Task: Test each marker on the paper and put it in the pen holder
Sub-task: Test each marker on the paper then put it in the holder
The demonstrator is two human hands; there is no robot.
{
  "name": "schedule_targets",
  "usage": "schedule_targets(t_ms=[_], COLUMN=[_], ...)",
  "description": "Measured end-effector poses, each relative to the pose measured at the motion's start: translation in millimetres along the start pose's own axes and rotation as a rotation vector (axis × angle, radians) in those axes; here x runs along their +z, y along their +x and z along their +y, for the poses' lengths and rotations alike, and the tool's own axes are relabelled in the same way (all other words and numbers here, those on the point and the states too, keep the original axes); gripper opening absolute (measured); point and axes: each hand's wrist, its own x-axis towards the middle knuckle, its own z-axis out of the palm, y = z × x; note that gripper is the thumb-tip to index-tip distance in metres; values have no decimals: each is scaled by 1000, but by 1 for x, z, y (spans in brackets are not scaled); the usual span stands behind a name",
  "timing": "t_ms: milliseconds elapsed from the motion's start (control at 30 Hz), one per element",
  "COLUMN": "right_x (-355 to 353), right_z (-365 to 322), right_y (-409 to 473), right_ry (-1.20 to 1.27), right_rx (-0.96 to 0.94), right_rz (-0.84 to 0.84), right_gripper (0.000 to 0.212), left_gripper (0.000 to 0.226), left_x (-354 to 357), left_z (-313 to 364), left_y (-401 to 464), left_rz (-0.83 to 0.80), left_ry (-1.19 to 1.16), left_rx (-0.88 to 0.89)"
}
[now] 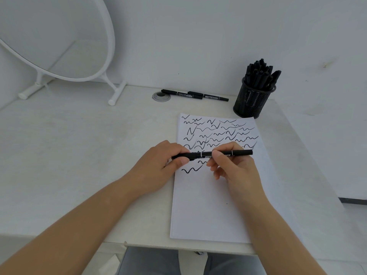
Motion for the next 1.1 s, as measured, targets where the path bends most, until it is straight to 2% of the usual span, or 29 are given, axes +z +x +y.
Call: schedule_targets(t_ms=[233, 367, 667, 900, 1100], right_x=[-2, -1, 2, 4, 10], right_z=[3, 4, 7, 8, 5], right_y=[0, 1, 1, 1, 5], right_ry=[113, 108, 100, 99, 61], right_rx=[-7, -14, -56, -49, -22], right_rz=[-22, 0, -27, -68, -46], right_gripper=[11, 11, 10, 8, 14], left_gripper=[28, 18, 20, 22, 23], left_x=[2, 6, 9, 4, 1], left_z=[3, 6, 7, 3, 7], left_y=[-2, -3, -1, -1, -1], left_rz=[32, 7, 28, -28, 71], left_ry=[-13, -42, -148, -205, -174], left_rx=[-9, -26, -48, -88, -108])
